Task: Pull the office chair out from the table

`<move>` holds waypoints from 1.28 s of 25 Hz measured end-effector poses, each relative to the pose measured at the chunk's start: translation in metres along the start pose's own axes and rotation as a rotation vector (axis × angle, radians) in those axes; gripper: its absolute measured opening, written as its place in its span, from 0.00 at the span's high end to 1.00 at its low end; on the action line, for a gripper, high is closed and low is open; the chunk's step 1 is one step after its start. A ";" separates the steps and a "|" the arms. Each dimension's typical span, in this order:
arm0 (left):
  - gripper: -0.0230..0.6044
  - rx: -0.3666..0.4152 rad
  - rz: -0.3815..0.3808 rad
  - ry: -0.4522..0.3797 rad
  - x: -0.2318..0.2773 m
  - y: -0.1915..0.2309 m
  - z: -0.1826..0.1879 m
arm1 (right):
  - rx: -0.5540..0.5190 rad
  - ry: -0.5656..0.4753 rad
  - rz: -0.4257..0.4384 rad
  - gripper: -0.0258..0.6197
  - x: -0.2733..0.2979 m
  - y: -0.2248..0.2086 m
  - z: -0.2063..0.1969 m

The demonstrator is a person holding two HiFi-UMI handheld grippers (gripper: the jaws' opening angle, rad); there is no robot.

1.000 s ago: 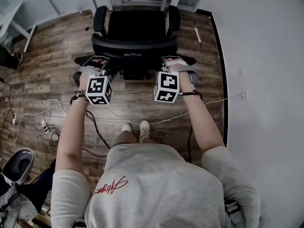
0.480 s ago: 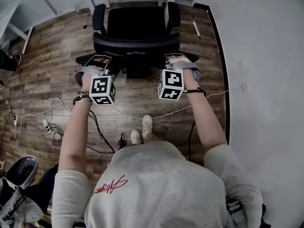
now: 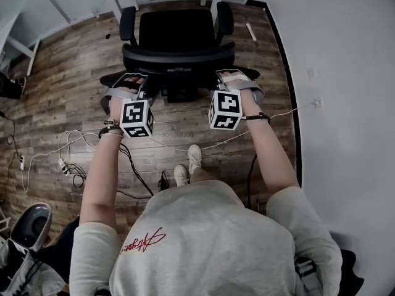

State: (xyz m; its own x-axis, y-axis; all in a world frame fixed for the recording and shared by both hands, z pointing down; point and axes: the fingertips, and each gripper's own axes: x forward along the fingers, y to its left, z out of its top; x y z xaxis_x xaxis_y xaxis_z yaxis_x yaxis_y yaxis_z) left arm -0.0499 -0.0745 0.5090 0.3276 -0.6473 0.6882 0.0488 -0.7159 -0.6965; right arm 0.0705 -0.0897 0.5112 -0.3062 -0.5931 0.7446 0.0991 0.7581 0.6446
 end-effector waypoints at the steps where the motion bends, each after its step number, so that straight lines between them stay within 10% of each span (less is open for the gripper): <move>1: 0.79 0.000 -0.001 -0.001 -0.002 -0.002 0.001 | 0.002 0.001 0.002 0.82 -0.002 0.002 0.000; 32: 0.79 0.012 -0.003 -0.008 -0.038 -0.053 0.038 | 0.002 0.006 -0.018 0.82 -0.048 0.060 0.000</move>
State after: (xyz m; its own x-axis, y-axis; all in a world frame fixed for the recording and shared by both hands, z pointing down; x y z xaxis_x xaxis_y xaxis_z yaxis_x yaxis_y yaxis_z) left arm -0.0293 -0.0016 0.5118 0.3348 -0.6434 0.6884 0.0611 -0.7142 -0.6972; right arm 0.0912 -0.0157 0.5141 -0.3019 -0.6086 0.7338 0.0915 0.7477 0.6577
